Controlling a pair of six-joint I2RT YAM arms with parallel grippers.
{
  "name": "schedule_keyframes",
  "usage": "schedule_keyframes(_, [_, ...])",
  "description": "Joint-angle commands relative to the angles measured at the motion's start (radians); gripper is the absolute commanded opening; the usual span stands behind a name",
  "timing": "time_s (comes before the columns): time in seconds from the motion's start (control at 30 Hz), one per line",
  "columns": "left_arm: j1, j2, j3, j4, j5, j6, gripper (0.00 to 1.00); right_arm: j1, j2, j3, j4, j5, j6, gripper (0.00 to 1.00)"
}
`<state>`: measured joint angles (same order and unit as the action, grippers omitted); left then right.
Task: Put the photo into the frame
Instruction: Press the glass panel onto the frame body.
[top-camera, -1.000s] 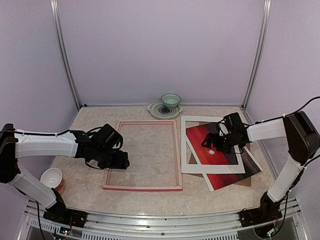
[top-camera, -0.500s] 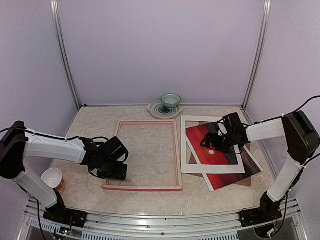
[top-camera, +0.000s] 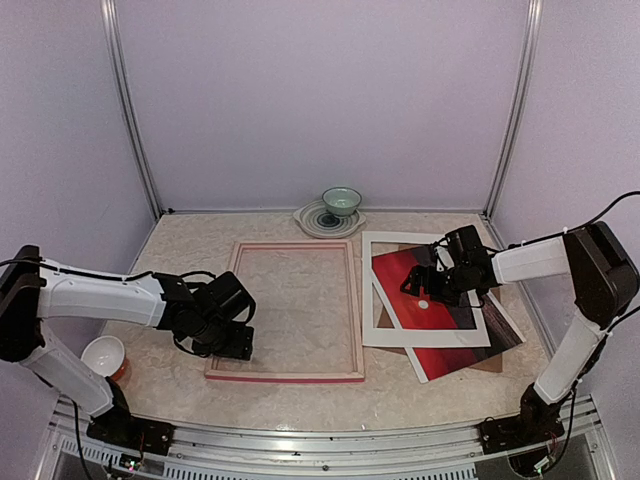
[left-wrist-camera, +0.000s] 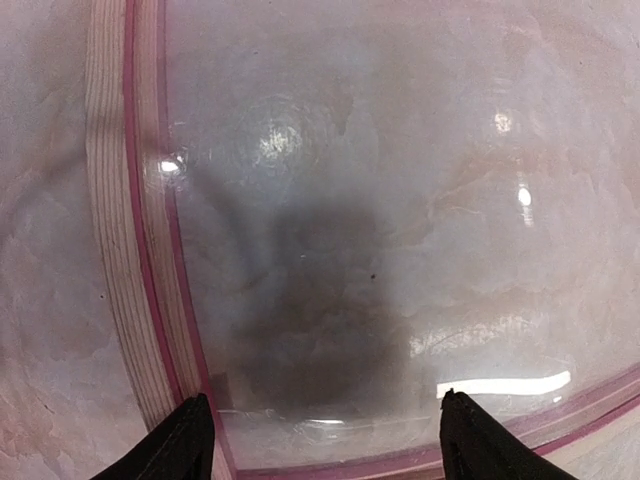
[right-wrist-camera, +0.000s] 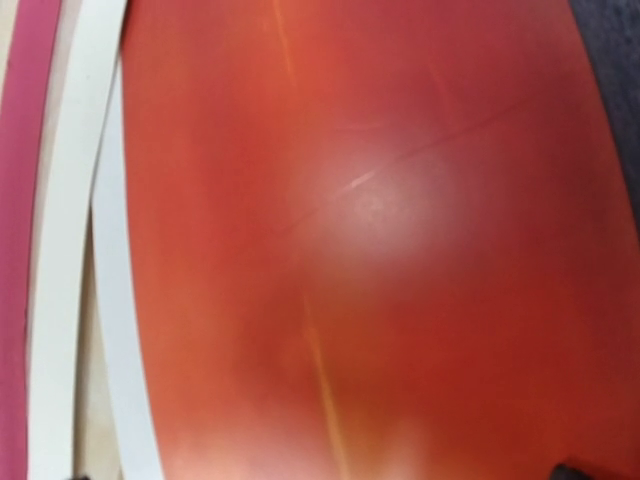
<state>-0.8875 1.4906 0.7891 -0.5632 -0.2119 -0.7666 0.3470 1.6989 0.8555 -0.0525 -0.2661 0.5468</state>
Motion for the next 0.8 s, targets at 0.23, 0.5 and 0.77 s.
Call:
schedule_keyframes(0.23, [-0.055,-0.018,0.005,-0.058,0.021,-0.038,0.74,0.017,0.057,-0.033,-0.036,-0.025,0.015,0.99])
schedule_keyframes(0.5, [-0.058,0.014,-0.050,-0.003,0.013,-0.097,0.73,0.017,0.048,-0.040,-0.044,-0.013,0.004,0.99])
schedule_keyframes(0.77, [-0.071,0.062,-0.029,0.017,0.002,-0.109,0.73,0.017,0.043,-0.046,-0.040,-0.013,0.000,0.99])
